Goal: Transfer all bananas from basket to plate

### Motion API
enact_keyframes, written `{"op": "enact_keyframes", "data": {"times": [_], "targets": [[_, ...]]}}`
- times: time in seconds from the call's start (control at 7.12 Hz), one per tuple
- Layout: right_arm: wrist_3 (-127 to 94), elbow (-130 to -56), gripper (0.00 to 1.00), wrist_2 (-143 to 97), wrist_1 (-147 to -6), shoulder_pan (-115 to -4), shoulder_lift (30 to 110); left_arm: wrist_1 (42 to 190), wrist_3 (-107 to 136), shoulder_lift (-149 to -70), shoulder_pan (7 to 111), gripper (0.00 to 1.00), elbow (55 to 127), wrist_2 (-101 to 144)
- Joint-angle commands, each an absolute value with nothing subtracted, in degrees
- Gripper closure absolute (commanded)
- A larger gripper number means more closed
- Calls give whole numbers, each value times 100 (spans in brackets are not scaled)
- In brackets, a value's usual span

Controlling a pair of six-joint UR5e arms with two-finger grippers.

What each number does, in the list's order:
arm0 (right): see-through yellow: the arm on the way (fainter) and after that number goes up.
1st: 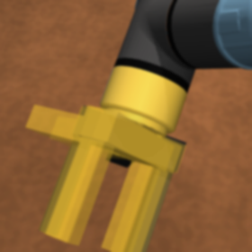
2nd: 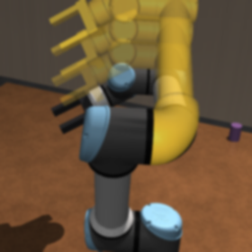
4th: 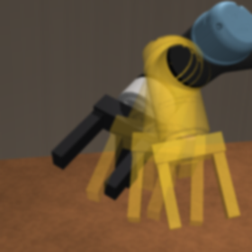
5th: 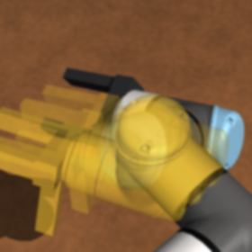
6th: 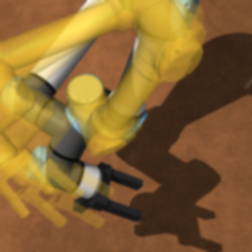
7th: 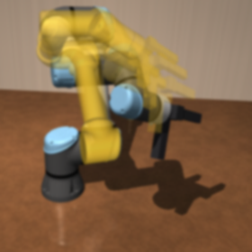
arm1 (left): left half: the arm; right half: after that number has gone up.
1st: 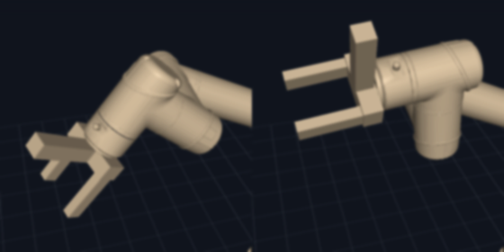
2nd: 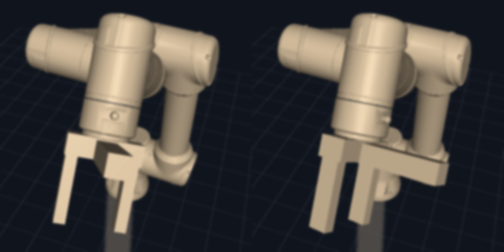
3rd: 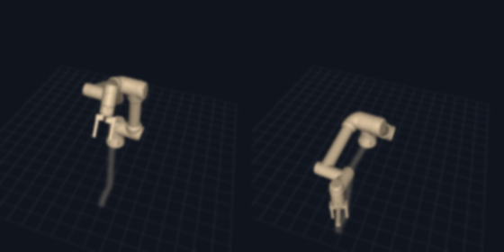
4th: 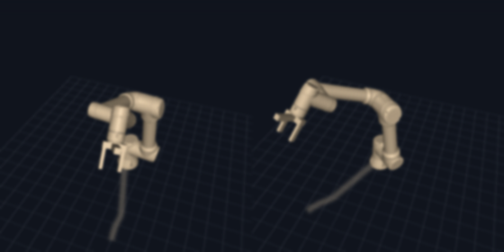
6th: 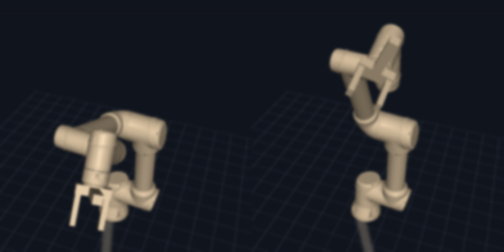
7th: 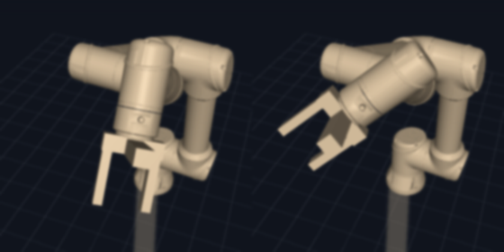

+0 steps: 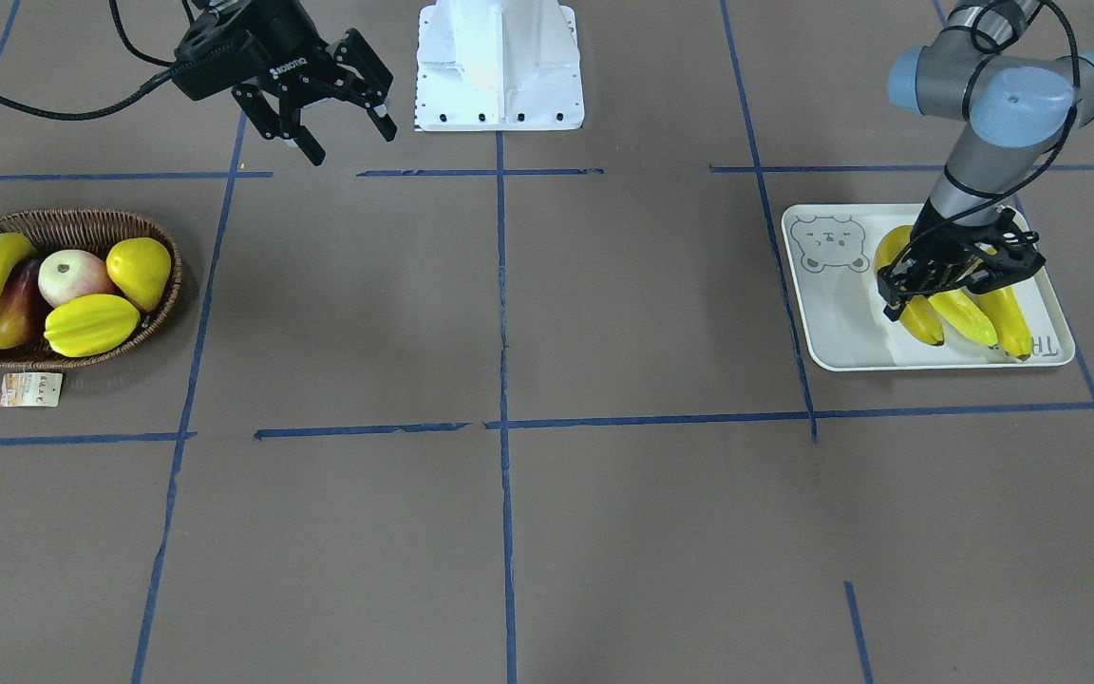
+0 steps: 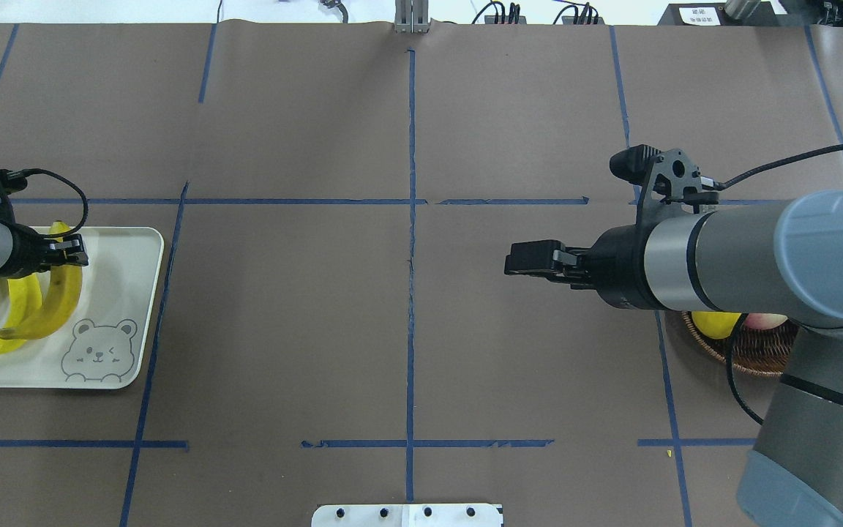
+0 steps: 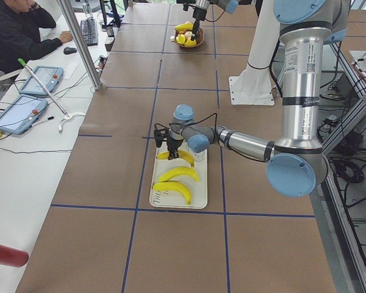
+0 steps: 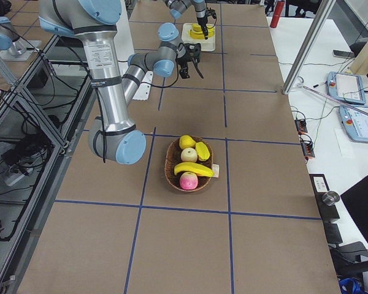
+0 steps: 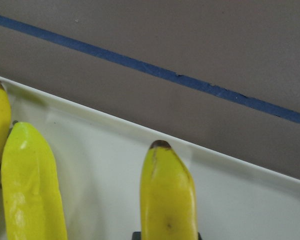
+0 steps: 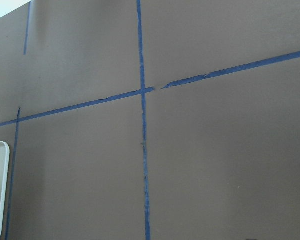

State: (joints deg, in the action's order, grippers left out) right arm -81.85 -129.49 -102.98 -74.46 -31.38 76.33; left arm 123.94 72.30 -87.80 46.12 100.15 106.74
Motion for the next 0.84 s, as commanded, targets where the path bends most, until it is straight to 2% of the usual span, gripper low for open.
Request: {"op": "enact_keyframes", "data": {"times": [0.0, 0.28, 0.56, 0.7], "targets": [[-8086, -13401, 0, -10292, -8204, -3269, 7962, 12349, 7093, -8789, 4623, 0, 10185, 10705], [-7483, -13579, 0, -10283, -9111, -3488, 8146, 12279, 7058, -8824, 4632, 0, 10440, 10931], [-6456, -13771, 0, -10283, -9062, -3831, 9109, 12121, 7145, -9043, 4658, 0, 10844, 11364], [-6208, -13772, 0, -10283, -9062, -3954, 9427, 11676, 7172, -9392, 4641, 0, 11011, 11460]]}}
